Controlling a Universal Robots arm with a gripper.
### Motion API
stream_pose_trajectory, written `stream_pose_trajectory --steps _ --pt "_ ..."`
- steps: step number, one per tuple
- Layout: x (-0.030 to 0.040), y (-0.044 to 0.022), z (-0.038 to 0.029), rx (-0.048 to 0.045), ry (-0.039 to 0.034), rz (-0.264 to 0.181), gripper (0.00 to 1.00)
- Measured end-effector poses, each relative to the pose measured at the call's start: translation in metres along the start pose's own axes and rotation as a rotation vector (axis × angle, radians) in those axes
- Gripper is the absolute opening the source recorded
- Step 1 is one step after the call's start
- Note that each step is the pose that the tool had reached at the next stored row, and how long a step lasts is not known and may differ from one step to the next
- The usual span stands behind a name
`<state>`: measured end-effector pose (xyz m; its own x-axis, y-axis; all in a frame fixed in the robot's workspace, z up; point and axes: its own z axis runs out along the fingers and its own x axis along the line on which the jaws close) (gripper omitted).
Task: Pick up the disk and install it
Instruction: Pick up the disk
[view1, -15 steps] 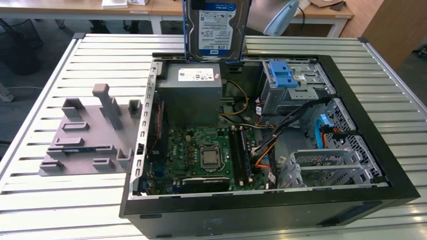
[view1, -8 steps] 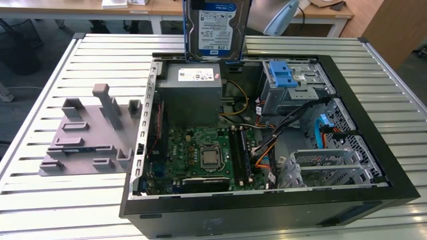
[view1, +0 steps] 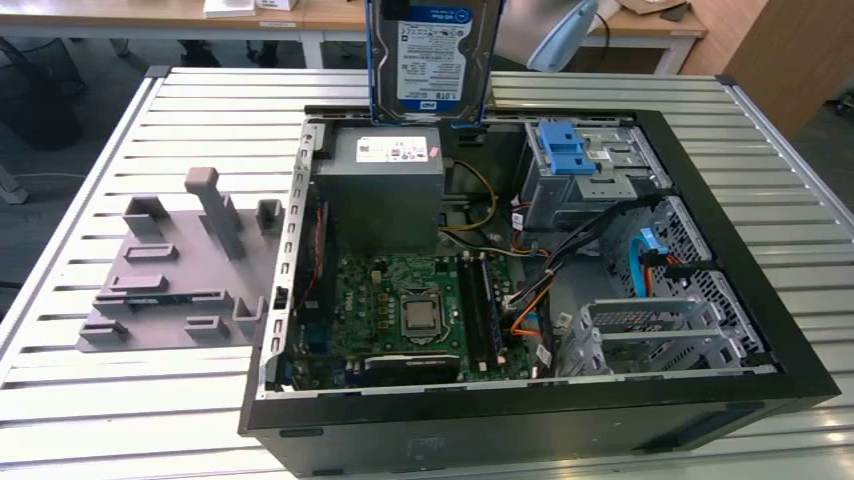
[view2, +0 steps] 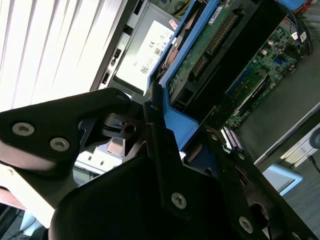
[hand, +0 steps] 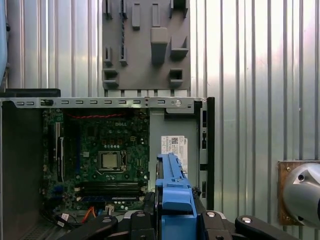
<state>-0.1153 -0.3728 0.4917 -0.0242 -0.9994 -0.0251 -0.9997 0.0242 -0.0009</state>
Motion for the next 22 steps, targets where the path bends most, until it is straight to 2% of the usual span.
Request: stream_pose_trajectory --steps 13,22 --pt "0.0024 -0.0022 0.0 0.0 -0.0001 0.0 0.37" --pt "0.0082 -0.0023 -0.0001 0.0 0.0 0.0 0.37"
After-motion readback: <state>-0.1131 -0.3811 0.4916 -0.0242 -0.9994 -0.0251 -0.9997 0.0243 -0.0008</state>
